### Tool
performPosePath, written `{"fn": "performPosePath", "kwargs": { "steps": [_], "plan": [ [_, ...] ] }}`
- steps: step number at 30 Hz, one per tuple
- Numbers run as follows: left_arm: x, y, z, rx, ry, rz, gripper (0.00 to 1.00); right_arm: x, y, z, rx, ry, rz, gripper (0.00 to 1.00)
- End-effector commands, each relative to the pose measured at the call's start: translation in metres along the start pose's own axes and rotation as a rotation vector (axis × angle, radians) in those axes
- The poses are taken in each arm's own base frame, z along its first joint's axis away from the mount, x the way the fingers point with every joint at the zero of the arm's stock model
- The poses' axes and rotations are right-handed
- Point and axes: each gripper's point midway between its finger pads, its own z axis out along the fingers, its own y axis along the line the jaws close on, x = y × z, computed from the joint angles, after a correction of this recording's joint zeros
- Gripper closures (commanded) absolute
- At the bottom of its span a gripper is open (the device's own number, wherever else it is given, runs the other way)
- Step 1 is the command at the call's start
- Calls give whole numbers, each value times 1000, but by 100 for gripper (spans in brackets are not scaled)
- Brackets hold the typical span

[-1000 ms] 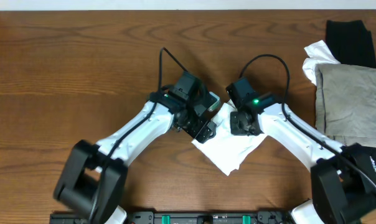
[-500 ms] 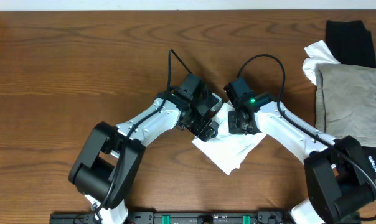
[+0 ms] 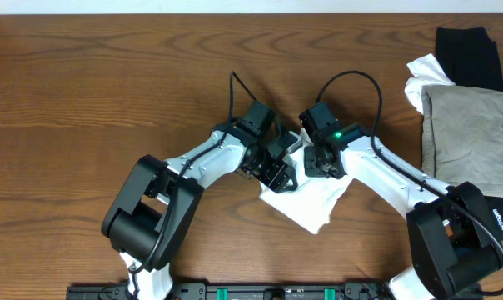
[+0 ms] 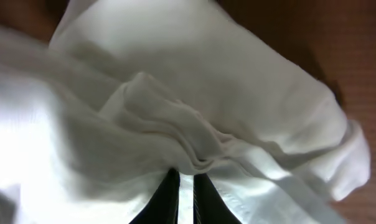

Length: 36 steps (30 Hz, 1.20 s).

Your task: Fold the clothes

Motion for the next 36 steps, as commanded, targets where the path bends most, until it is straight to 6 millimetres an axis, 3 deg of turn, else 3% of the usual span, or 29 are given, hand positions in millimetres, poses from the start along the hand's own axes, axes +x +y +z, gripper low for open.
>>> {"fn": "performPosePath", "kwargs": {
  "steps": [1, 3, 5, 9, 11, 15, 19, 24, 28, 32, 36],
  "plan": [
    [9, -17, 8, 116, 31, -27, 60, -1, -1, 5, 6, -2, 14, 92],
    [11, -17, 8, 117, 36, -31, 81, -2, -1, 5, 3, -8, 14, 92],
    [11, -17, 8, 118, 38, -33, 91, -4, 0, 5, 1, -13, 15, 93],
    [10, -16, 7, 117, 35, -53, 94, -10, 0, -2, -1, -36, 20, 94],
    [8, -12, 3, 112, 24, -79, 94, -17, -2, -15, -10, -58, 31, 94],
    [-2, 8, -14, 52, -29, -213, 94, -41, -12, -65, -36, -164, 42, 93],
    [-16, 29, -48, -34, -125, -297, 95, -60, -29, -129, -76, -304, 69, 92],
    [-29, 59, -101, -212, -272, -437, 94, -59, -51, -182, -99, -423, 88, 92],
    [-36, 78, -144, -322, -406, -569, 94, -48, -64, -199, -97, -444, 105, 92],
    [-32, 101, -179, -436, -525, -730, 94, -40, -68, -203, -93, -438, 109, 92],
    [-38, 113, -194, -445, -601, -784, 94, -37, -69, -200, -87, -419, 107, 92]
  ]
}}
